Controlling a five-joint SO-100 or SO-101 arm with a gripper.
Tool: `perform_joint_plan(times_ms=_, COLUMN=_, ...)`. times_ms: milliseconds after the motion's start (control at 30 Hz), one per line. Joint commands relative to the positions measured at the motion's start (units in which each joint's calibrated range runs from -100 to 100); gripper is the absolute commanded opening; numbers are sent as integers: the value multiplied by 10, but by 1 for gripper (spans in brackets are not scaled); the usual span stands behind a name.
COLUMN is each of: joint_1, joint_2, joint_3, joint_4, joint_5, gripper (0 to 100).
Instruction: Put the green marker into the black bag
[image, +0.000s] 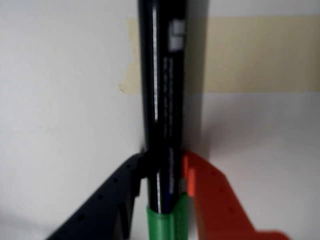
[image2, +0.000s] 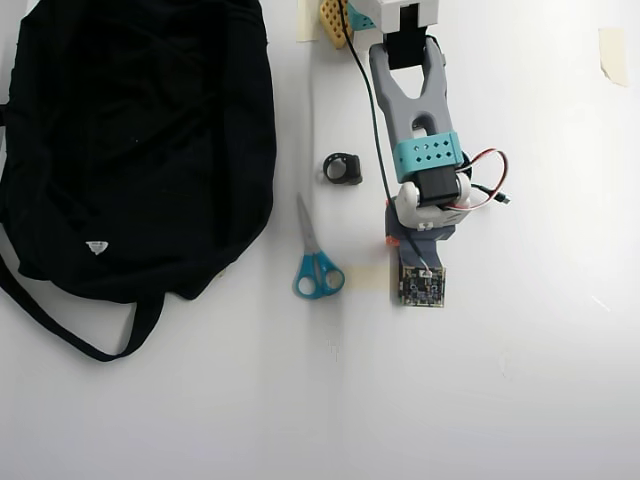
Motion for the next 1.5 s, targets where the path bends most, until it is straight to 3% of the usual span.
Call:
perform_joint_plan(times_ms=0, joint_1=-3, joint_2=-2, joint_3=-9, joint_4=1, joint_5=1, gripper=2)
perform_joint_plan(times_ms=467, joint_1=-3, joint_2=-16, joint_3=-21, joint_4=26, joint_5=-2, gripper=2)
perform_joint_plan(times_ms=1067, joint_1=-22, joint_2=-16, joint_3=-218, joint_4=177, joint_5=-4, gripper=2)
perform_joint_plan(times_ms=1467, joint_1=-36, joint_2=-56, joint_3=-251, joint_4=182, joint_5=-1, gripper=2)
